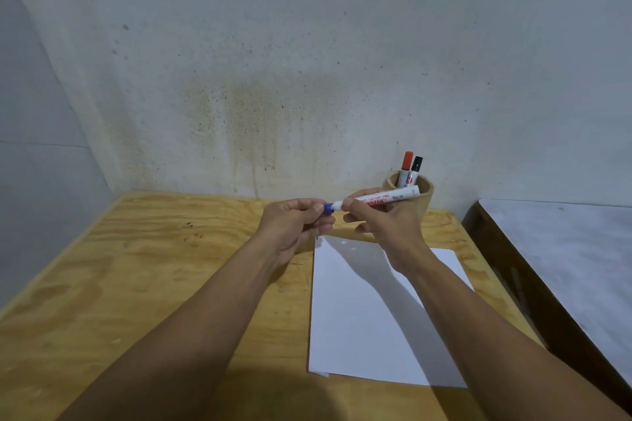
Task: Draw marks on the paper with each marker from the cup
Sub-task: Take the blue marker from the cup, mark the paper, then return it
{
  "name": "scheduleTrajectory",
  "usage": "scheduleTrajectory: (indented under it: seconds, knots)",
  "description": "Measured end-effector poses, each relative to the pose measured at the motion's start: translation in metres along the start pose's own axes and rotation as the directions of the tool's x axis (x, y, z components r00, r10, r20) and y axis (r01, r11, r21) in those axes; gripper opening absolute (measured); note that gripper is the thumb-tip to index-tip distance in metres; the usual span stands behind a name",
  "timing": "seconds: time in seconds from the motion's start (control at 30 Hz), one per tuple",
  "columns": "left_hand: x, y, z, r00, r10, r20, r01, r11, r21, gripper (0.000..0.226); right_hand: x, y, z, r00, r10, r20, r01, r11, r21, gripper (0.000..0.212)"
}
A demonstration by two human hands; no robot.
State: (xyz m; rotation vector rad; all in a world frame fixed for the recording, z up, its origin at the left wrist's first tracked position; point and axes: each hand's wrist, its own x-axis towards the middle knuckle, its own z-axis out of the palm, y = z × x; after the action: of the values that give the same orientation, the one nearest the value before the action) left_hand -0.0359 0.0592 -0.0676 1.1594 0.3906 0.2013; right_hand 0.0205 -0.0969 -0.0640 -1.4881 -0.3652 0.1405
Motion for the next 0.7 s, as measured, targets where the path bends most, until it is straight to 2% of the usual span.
scheduleTrajectory:
  seconds: [0.1,0.2,0.27,0.37,0.47,0.53,0.57,0.63,0.7]
  knots:
    - [-0.002,0.002,0.007,1.0,-0.015,0.023,0.015,1.0,-0.013,0.016,-0.001,-0.004,-0.009,0.999,-0.049,-0.016,0.048,0.998,-0.048,0.016]
    - [-0.004,0.002,0.018,1.0,-0.012,0.021,0.012,1.0,-0.001,0.011,-0.001,-0.007,-0.016,0.996,-0.085,-0.008,0.085,0.996,-0.013,0.014]
    - [-0.005,0.0,0.028,1.0,0.001,0.005,-0.001,1.0,0.008,0.01,0.001,-0.007,-0.022,0.996,-0.093,-0.014,0.093,0.996,0.015,0.02]
    - [-0.005,-0.003,0.042,1.0,0.015,-0.011,-0.015,0.999,0.041,0.011,0.001,-0.006,-0.028,0.995,-0.1,-0.008,0.099,0.994,-0.052,0.031]
    - [-0.004,-0.004,0.061,0.996,0.091,0.023,-0.094,0.979,0.181,0.011,0.009,-0.021,-0.042,0.996,-0.075,-0.046,0.069,0.99,-0.121,0.029]
    - [0.002,-0.004,0.073,0.976,0.216,0.007,-0.202,0.896,0.396,0.022,0.021,-0.038,-0.062,0.994,-0.073,-0.08,0.057,0.981,-0.187,0.023]
    - [0.005,-0.003,0.078,0.957,0.291,0.009,-0.256,0.826,0.503,0.028,0.029,-0.047,-0.074,0.992,-0.102,-0.077,0.073,0.946,-0.315,0.022]
    - [0.011,-0.001,0.085,0.91,0.408,0.079,-0.35,0.648,0.676,0.029,0.042,-0.063,-0.098,0.993,-0.1,-0.058,0.041,0.775,-0.63,0.02]
    - [0.015,0.0,0.089,0.869,0.452,0.202,-0.424,0.466,0.777,0.031,0.053,-0.077,-0.118,0.997,-0.059,-0.043,-0.001,0.579,-0.816,0.023]
